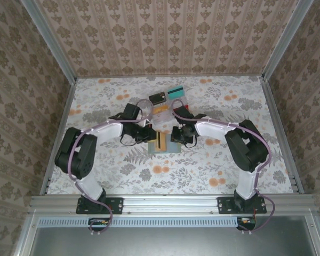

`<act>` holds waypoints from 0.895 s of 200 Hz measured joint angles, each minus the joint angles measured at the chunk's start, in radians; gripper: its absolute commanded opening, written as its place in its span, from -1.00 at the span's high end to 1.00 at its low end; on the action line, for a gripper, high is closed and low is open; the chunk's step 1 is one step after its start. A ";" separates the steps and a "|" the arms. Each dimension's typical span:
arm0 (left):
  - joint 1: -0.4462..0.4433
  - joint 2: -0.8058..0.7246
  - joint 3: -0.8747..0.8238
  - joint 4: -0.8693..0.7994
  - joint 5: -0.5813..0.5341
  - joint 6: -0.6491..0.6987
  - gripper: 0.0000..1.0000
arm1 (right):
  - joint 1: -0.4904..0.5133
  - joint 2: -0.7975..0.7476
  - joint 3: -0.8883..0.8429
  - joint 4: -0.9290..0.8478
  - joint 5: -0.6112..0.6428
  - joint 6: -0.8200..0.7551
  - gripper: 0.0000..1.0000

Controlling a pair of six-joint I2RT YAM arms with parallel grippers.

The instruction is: Take the credit cards out of the card holder

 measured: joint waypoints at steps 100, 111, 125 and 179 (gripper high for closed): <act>0.066 -0.228 0.008 -0.096 0.039 0.106 1.00 | -0.104 -0.228 -0.092 0.343 -0.341 -0.022 -0.54; 0.082 -0.238 0.013 -0.080 0.074 0.092 1.00 | -0.119 -0.227 -0.092 0.375 -0.393 -0.022 -0.58; 0.105 -0.243 0.019 -0.053 0.117 0.071 1.00 | -0.135 -0.219 -0.086 0.414 -0.463 -0.016 -0.60; 0.156 -0.261 0.019 0.079 0.269 -0.043 1.00 | -0.145 -0.122 -0.028 0.585 -0.665 0.063 -0.53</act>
